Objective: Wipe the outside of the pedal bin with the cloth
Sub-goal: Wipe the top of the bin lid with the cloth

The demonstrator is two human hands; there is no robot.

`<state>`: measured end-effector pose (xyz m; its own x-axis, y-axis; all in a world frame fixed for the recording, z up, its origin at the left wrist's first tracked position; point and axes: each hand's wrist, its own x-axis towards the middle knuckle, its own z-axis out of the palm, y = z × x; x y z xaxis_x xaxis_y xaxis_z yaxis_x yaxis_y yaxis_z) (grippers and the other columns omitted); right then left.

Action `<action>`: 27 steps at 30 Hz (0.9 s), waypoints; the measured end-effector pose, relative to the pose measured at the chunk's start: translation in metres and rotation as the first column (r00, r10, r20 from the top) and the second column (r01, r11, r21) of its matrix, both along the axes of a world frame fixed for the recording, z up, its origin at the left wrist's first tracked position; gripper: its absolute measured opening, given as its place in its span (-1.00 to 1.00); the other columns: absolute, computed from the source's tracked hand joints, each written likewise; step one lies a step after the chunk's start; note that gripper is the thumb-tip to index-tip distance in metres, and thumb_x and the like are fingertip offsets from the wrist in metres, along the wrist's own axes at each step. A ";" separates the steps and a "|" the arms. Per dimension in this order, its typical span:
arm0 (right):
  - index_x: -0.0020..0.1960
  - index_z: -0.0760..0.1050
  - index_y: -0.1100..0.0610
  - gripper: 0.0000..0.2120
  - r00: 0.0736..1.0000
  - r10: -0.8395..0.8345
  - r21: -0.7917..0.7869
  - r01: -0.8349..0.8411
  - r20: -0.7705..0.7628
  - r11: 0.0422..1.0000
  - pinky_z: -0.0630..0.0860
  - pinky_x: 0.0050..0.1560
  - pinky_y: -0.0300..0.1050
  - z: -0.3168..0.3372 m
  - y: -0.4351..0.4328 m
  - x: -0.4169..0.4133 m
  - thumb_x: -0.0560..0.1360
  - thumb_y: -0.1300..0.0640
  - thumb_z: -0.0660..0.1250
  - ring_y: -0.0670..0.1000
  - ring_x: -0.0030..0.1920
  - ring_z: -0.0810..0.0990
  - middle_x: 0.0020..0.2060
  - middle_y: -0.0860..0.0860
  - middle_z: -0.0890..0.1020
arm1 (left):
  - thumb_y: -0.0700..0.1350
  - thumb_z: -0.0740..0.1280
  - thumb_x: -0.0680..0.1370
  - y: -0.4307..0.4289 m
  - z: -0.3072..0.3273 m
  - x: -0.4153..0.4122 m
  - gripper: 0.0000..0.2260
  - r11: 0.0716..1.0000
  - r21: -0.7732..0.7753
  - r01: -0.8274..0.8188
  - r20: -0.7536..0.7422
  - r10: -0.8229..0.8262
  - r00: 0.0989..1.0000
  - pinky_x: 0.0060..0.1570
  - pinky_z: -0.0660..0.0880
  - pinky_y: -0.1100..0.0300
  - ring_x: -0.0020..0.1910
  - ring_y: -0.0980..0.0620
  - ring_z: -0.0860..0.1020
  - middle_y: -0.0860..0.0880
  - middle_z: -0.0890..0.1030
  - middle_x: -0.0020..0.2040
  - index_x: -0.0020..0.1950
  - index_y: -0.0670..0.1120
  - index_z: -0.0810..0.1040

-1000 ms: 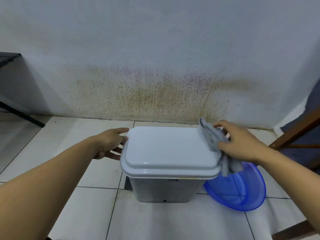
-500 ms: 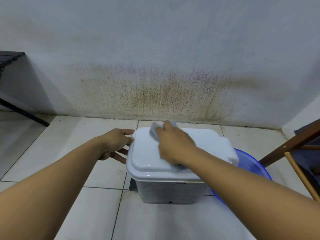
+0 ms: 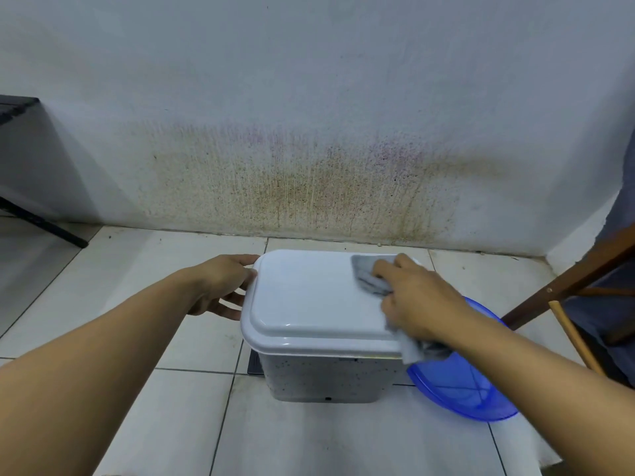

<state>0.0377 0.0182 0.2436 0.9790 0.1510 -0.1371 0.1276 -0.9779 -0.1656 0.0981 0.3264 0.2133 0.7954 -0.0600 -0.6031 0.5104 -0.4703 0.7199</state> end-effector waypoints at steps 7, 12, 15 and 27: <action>0.29 0.37 -0.04 -0.61 0.979 -0.205 -0.072 0.204 -0.010 0.976 0.48 -0.06 0.06 0.005 -0.020 0.020 0.47 0.15 0.24 0.20 -0.07 0.46 0.13 0.07 0.29 | -0.18 0.17 0.68 -0.002 0.007 0.000 -0.64 0.999 0.031 -0.006 0.000 0.006 1.000 -0.18 0.67 -0.01 0.01 -0.14 0.71 -0.06 0.72 0.09 0.33 0.18 0.57; 0.32 0.38 -0.03 -0.58 0.992 -0.124 -0.040 0.124 0.008 0.991 0.36 -0.12 -0.02 0.004 0.030 0.035 0.48 0.22 0.17 0.18 -0.08 0.42 0.26 0.11 0.27 | -0.20 0.17 0.66 -0.004 0.009 -0.002 -0.63 1.000 0.026 -0.008 0.005 0.007 1.000 -0.16 0.69 -0.07 -0.02 -0.14 0.72 -0.08 0.72 0.08 0.35 0.14 0.56; 0.32 0.38 -0.05 -0.56 1.000 -0.023 0.021 0.022 0.015 1.000 0.34 -0.13 -0.04 0.004 0.075 0.035 0.47 0.25 0.17 0.13 -0.06 0.38 0.24 0.08 0.27 | -0.20 0.16 0.66 -0.005 0.010 -0.003 -0.63 1.000 0.028 0.003 0.011 -0.003 1.000 -0.16 0.69 -0.06 -0.03 -0.13 0.72 -0.08 0.71 0.09 0.34 0.14 0.57; 0.36 0.42 -0.04 -0.62 0.965 -0.082 -0.004 0.085 0.248 0.996 0.29 0.12 0.05 -0.025 0.086 -0.024 0.59 -0.05 0.09 0.15 0.20 0.28 0.28 0.10 0.34 | -0.19 0.13 0.61 -0.010 0.001 -0.006 -0.61 0.997 0.074 0.010 0.055 -0.014 0.998 -0.16 0.65 0.05 -0.08 -0.12 0.68 -0.09 0.72 0.04 0.18 0.21 0.62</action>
<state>0.0136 0.1046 0.2190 0.9917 0.0671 0.1096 0.0807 -0.9889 -0.1247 0.0923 0.3169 0.2146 0.8272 -0.0271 -0.5613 0.4647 -0.5286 0.7104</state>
